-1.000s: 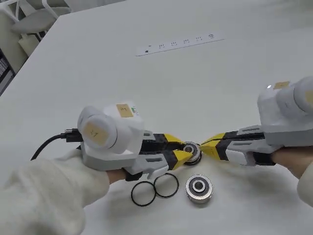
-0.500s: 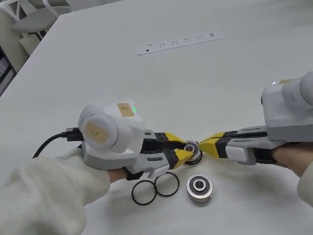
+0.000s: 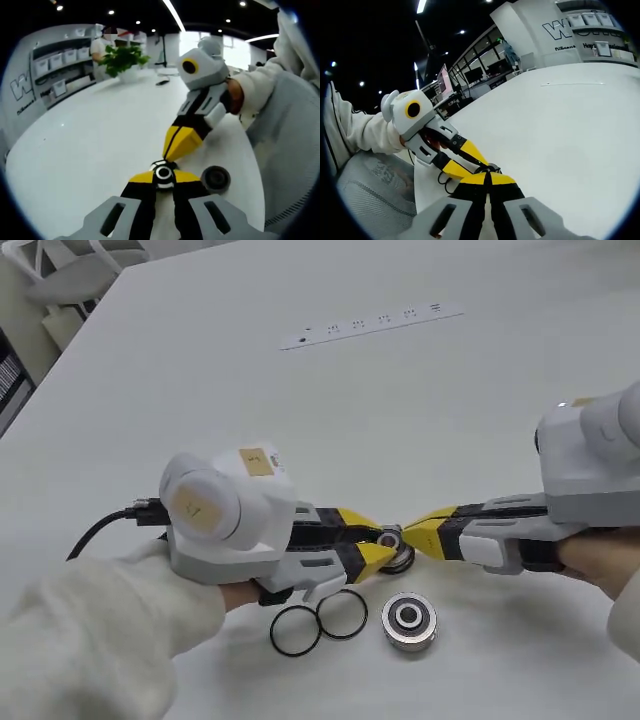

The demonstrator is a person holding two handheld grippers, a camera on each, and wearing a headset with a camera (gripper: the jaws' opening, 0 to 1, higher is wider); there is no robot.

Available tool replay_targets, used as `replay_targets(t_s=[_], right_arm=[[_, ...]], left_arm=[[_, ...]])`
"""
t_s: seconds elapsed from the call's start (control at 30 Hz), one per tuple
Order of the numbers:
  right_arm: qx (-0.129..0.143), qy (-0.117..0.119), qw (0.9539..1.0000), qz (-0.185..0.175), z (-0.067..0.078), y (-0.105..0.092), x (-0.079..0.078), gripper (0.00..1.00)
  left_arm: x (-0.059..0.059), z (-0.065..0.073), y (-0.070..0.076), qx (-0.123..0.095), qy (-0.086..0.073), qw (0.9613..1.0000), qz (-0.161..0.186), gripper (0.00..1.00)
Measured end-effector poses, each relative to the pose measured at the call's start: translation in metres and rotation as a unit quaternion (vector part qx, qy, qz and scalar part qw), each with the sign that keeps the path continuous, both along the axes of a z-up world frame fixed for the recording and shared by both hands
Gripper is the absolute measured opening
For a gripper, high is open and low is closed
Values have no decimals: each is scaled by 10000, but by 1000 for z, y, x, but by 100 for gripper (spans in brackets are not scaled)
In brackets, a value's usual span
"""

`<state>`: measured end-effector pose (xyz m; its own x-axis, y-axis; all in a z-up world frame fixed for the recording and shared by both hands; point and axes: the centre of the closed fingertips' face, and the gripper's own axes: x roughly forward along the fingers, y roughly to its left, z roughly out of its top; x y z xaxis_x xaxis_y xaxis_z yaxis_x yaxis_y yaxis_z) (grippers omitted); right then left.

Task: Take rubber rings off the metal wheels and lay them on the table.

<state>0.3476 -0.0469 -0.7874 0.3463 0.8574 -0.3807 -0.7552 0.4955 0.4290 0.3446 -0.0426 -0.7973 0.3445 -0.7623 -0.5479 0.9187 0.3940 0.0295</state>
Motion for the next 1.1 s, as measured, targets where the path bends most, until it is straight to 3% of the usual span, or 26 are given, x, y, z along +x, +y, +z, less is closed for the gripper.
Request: replay_targets(t_s=[0.7,0.9,1.03,1.1], right_arm=[[15,-158,9998,152,7,5,-3,0],[231,-117,9996,104,15,4,-2,0],[159,-100,9998,1,10,2,2,0],[111,-83,9999,-24,8,0,4,0]], left_arm=[[0,0,0,-44,13,10000,49,12],[1,0,0,-207,101,9995,198,13],[0,1,0,-225,78,9995,221,13],[1,1,-1,-275,152,9990,322,13]])
